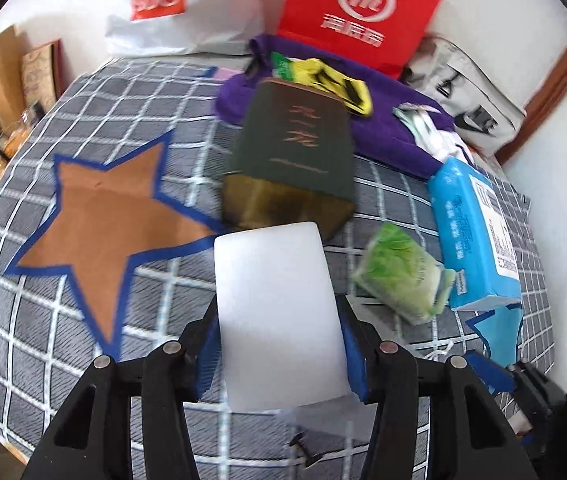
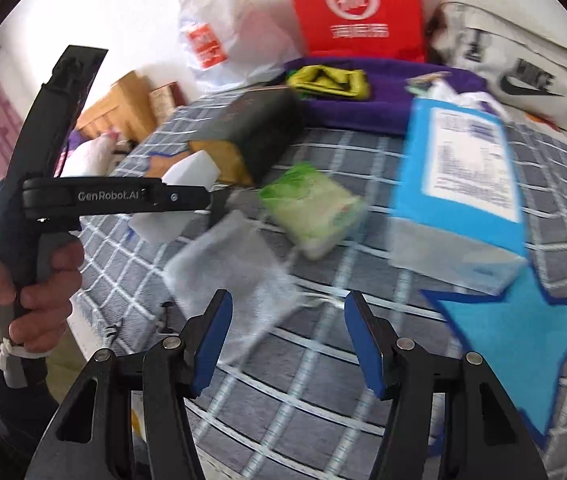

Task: Organize soft objects
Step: 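Lift the sponge with the left gripper while the right gripper grasps the white mesh net bag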

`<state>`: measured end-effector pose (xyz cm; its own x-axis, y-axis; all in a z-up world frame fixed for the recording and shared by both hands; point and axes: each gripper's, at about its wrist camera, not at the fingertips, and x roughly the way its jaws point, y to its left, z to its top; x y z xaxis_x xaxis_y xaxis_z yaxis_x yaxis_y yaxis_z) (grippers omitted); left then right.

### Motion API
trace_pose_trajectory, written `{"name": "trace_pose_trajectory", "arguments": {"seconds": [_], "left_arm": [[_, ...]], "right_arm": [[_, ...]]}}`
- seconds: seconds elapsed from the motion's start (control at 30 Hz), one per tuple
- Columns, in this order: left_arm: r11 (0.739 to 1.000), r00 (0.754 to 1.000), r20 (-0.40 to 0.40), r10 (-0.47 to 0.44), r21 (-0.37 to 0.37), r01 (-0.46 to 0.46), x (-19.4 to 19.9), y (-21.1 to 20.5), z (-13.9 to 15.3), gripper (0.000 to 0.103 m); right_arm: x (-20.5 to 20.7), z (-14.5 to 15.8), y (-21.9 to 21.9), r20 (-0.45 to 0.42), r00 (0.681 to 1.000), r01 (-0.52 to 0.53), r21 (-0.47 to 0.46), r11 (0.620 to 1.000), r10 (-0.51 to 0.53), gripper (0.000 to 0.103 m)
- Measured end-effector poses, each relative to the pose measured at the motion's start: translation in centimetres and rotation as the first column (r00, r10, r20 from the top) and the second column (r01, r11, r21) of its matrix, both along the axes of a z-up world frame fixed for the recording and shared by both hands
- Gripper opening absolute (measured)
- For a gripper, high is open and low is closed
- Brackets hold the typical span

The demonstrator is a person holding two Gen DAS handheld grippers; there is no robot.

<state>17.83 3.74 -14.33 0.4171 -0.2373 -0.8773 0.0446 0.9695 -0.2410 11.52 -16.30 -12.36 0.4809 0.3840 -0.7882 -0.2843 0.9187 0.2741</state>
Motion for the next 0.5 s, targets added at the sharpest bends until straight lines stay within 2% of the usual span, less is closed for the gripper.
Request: {"name": "trace_pose_trajectory", "arguments": {"seconds": [0.07, 0.3, 0.37, 0.5], "left_arm": [[1.000, 1.000, -0.009, 0.025, -0.016, -0.025, -0.3, 1.2, -0.3, 0.050], [0.994, 0.997, -0.039, 0.066, -0.088, -0.069, -1.3, 4.0, -1.4, 0.051], [0.990, 0.997, -0.049, 0.062, -0.120, -0.067, -1.4, 4.4, -1.7, 0.051], [0.985, 0.997, -0.062, 0.055, -0.161, -0.065, -1.8, 4.9, -2.2, 0.051]], "right_arm": [[0.3, -0.6, 1.1, -0.002, 0.999, -0.039, 0.027, 0.999, 0.039, 0.067], [1.7, -2.8, 4.2, -0.012, 0.997, -0.075, -0.093, 0.993, 0.075, 0.069], [1.7, -2.9, 4.7, 0.001, 0.996, -0.085, -0.103, 0.991, 0.086, 0.078], [1.6, -3.2, 5.9, 0.006, 0.990, -0.140, -0.089, 0.986, 0.141, 0.088]]}}
